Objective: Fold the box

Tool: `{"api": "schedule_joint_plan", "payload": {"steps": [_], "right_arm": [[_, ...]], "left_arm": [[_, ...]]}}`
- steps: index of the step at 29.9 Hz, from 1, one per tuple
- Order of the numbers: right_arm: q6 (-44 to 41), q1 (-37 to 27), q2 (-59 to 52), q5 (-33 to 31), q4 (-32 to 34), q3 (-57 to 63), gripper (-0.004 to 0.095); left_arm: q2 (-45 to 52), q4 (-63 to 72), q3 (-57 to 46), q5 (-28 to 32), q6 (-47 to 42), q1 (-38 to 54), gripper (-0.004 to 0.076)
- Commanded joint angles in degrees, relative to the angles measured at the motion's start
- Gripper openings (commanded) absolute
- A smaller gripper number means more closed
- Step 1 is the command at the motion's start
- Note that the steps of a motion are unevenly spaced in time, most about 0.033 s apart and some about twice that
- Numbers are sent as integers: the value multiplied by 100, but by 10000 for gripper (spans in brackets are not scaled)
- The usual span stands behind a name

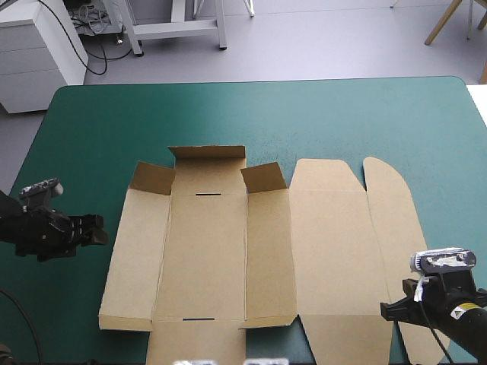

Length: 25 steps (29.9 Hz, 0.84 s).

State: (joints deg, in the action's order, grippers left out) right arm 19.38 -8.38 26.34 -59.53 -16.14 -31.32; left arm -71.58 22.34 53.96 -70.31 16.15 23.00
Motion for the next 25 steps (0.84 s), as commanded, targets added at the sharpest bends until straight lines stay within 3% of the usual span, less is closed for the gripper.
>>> {"api": "schedule_joint_plan", "payload": {"steps": [1, 13, 25], "right_arm": [[17, 20, 33, 283, -81, -135, -14], [17, 20, 33, 283, -81, -135, -14], [17, 20, 33, 283, -81, -135, -14]], "left_arm": [[101, 240, -351, -341, 279, -38, 513], [101, 1264, -1678, -7, 1368, -38, 480], [101, 1755, -1836, -185, 1696, -38, 461]]}}
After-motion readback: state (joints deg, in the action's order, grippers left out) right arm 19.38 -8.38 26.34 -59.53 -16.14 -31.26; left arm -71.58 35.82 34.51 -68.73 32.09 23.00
